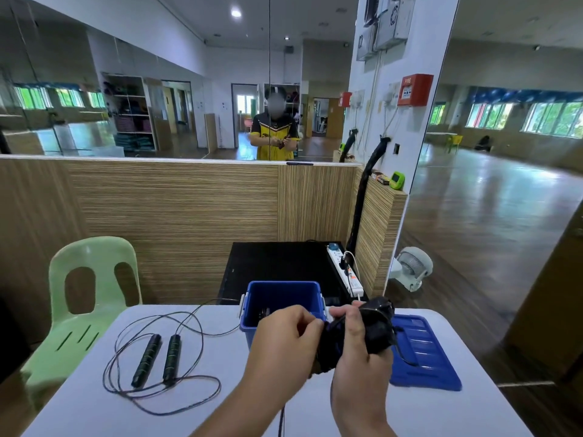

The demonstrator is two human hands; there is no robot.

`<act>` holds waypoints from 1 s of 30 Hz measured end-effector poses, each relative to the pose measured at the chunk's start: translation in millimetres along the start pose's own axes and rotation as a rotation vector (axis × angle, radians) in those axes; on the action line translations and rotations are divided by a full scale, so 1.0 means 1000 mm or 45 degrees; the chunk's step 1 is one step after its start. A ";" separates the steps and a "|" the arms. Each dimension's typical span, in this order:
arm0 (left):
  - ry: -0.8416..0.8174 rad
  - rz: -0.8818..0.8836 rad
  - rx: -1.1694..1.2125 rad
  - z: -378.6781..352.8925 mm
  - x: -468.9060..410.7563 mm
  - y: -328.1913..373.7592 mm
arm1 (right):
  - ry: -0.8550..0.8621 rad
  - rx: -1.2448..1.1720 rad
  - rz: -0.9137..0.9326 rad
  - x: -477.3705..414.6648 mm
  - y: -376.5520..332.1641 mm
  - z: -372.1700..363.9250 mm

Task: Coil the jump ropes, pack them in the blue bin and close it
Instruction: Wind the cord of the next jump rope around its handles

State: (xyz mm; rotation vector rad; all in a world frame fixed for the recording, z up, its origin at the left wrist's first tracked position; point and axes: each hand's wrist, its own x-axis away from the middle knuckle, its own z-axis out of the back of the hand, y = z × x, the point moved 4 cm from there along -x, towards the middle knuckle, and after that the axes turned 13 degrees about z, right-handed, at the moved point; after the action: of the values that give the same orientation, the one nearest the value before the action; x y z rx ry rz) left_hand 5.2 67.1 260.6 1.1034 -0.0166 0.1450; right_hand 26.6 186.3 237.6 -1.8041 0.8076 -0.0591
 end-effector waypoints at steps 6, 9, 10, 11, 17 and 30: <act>0.055 0.097 0.335 -0.002 0.008 -0.011 | -0.031 -0.063 0.129 0.002 -0.003 -0.007; 0.152 0.087 0.330 -0.003 0.007 -0.017 | 0.002 -0.081 0.149 0.002 -0.001 -0.010; 0.180 0.079 0.357 -0.004 0.007 -0.018 | 0.000 -0.079 0.155 0.002 0.000 -0.011; 0.197 0.074 0.394 -0.004 0.008 -0.018 | -0.008 -0.066 0.167 0.003 0.000 -0.013; 0.149 0.207 0.700 -0.007 0.012 -0.022 | -0.062 -0.094 0.233 0.001 -0.001 -0.017; -0.551 0.509 1.121 -0.016 0.009 -0.026 | -0.107 -0.588 -0.016 -0.010 -0.008 -0.016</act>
State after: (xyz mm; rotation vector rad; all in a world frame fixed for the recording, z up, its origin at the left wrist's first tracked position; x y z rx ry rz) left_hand 16.1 70.4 231.0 1.9878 -0.6122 0.2818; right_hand 16.1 179.9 254.7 -2.2276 0.7931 0.2102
